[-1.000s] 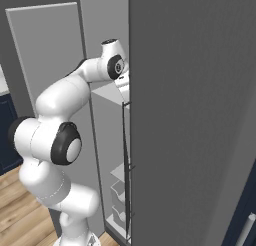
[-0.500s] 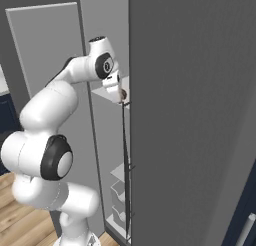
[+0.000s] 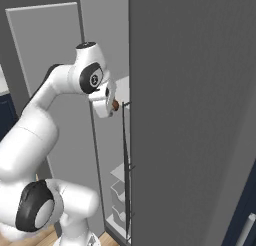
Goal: Take the mushroom, corn, and mushroom from the freezer and place them in the bowl on the counter.
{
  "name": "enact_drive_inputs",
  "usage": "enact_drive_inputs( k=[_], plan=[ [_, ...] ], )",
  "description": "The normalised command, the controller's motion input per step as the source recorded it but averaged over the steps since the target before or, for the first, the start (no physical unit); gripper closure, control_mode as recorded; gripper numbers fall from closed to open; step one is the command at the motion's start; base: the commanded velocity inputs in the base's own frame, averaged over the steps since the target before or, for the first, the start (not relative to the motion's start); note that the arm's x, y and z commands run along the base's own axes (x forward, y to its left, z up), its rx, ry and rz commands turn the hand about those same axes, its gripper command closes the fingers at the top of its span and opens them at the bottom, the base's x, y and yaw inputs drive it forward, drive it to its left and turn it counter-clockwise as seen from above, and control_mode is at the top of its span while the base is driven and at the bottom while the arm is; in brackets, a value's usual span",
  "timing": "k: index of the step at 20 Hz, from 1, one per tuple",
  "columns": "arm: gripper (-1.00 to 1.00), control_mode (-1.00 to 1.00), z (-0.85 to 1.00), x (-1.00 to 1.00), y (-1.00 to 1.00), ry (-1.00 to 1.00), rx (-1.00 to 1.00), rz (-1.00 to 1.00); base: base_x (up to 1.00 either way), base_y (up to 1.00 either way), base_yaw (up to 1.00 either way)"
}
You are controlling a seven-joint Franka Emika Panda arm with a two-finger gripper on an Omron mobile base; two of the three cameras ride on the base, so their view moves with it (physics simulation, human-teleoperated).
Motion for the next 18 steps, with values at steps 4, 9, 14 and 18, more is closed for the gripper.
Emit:
enact_drive_inputs(
  k=[4, 9, 14, 18],
  plan=[
    [1.00, -1.00, 0.26, -1.00, 0.29, 0.00, 0.10, -0.01, 0.00, 0.00, 0.00],
    [1.00, -1.00, -0.09, -0.95, 0.36, 0.00, 0.01, 0.01, 0.00, 0.00, 0.00],
    [1.00, -1.00, -0.54, -0.82, 0.11, 0.00, 0.00, 0.01, 0.00, 0.00, 0.00],
    [1.00, -1.00, -0.11, -0.02, 0.01, 0.02, 0.00, 0.00, 0.00, 0.00, 0.00]
  ],
)
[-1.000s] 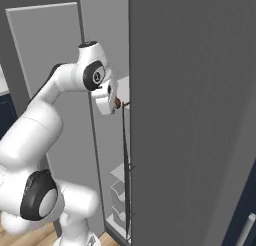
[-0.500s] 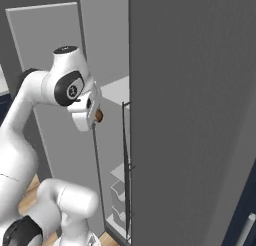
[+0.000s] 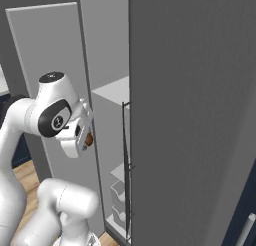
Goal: Take the mushroom, corn, and mushroom from the freezer and place them in the bowl on the counter.
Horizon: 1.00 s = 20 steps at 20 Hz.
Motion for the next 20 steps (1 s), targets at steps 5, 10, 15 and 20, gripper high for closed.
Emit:
enact_drive_inputs(
  k=[5, 10, 15, 20],
  plan=[
    [1.00, -1.00, 0.00, -0.06, 0.00, 0.00, 0.00, 0.00, 0.00, 0.00, 0.00],
    [1.00, 1.00, 0.00, 0.00, 0.00, 0.00, 0.00, 0.00, -0.79, 0.26, 0.00],
    [1.00, 1.00, 0.00, 0.00, 0.00, 0.00, 0.00, 0.00, -0.82, 0.81, -0.05],
    [1.00, 1.00, 0.00, 0.00, 0.00, 0.00, 0.00, 0.00, -0.15, 1.00, -0.10]
  ],
)
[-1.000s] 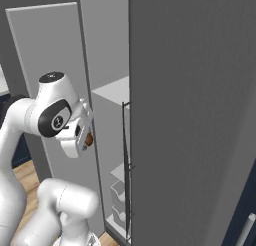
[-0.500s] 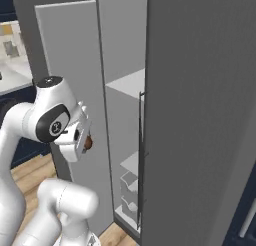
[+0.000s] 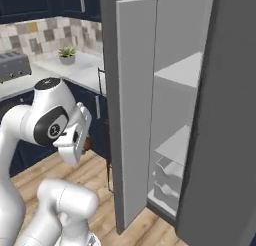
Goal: Take the mushroom, corn, and mushroom from the freezer and place them in the bowl on the counter.
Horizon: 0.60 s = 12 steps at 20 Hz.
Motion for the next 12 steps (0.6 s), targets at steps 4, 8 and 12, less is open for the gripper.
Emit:
enact_drive_inputs(
  k=[4, 8, 12],
  plan=[
    [1.00, 1.00, 0.00, 0.00, 0.00, 0.00, 0.00, 0.00, 0.00, 1.00, -0.11],
    [1.00, 1.00, 0.00, 0.00, 0.00, 0.00, 0.00, 0.00, 0.04, 1.00, -0.15],
    [1.00, 1.00, 0.00, 0.00, 0.00, 0.00, 0.00, 0.00, 0.29, 1.00, -0.25]
  ],
)
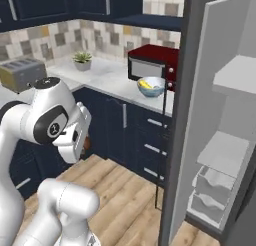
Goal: Take the mushroom, corn, and mushroom from the freezer and place them in the bowl on the counter.
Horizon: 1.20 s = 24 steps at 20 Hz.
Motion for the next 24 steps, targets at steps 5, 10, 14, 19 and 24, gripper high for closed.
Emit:
enact_drive_inputs(
  k=[5, 10, 14, 19, 24],
  plan=[
    [1.00, 1.00, 0.00, 0.00, 0.00, 0.00, 0.00, 0.00, 0.72, 0.93, -0.41],
    [1.00, 1.00, 0.00, 0.00, 0.00, 0.00, 0.00, 0.00, 0.99, 0.73, -0.54],
    [1.00, 1.00, 0.00, 0.00, 0.00, 0.00, 0.00, 0.00, 0.99, 0.41, -0.43],
    [1.00, 1.00, 0.00, 0.00, 0.00, 0.00, 0.00, 0.00, 0.75, 0.32, -0.29],
    [1.00, 1.00, 0.00, 0.00, 0.00, 0.00, 0.00, 0.00, 0.85, 0.15, -0.06]
  ],
)
